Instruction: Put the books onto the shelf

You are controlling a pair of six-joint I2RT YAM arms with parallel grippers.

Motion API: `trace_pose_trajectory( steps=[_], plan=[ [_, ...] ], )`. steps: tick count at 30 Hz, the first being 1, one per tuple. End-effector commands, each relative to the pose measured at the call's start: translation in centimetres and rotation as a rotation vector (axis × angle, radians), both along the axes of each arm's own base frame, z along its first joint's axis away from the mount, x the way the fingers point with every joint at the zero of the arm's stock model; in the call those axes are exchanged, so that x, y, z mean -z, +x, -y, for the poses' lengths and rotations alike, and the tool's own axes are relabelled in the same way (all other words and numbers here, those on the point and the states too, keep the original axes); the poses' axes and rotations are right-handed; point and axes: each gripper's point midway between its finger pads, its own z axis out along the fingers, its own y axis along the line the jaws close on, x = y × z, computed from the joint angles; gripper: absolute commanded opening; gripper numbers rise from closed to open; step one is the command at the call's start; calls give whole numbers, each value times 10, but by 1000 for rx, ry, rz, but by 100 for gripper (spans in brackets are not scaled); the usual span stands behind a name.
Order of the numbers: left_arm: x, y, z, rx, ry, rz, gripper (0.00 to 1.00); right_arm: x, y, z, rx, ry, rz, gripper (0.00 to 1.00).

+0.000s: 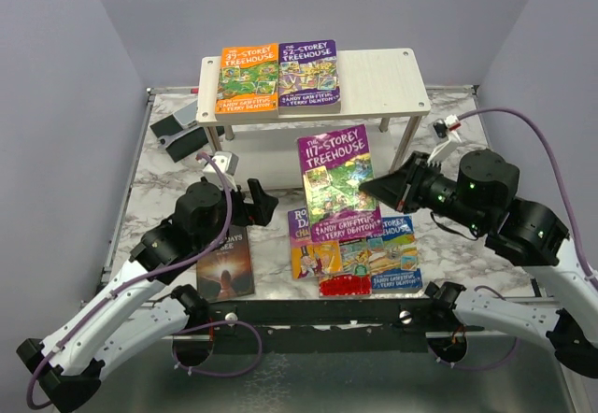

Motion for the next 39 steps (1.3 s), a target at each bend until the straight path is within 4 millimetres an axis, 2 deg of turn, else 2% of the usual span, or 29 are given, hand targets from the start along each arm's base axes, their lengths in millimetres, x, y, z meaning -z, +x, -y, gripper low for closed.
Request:
trace_pose_trajectory(
  steps=[1,5,9,14,20,27,33,39],
  plan=[
    [0,-2,-6,11,54,24,92,-52,11,-6,27,84,90,1],
    [11,-3,-6,26,83,12,92,-79,25,-15,56,118,127,1],
    [10,-5,-1,67,90,17,92,-107,39,-28,67,147,166,1],
    [11,-7,3,113,114,27,92,-126,65,-58,65,140,186,1],
    [10,-6,-4,80,112,52,92,-154,95,-78,77,184,224,1],
    [-5,-5,-23,-12,81,114,93,-168,137,-100,50,280,202,1],
    [-31,-10,-56,-143,16,204,94,-175,168,-116,22,331,184,1],
    [-50,-20,-76,-204,-47,274,95,-173,197,-128,3,366,159,1]
  ],
)
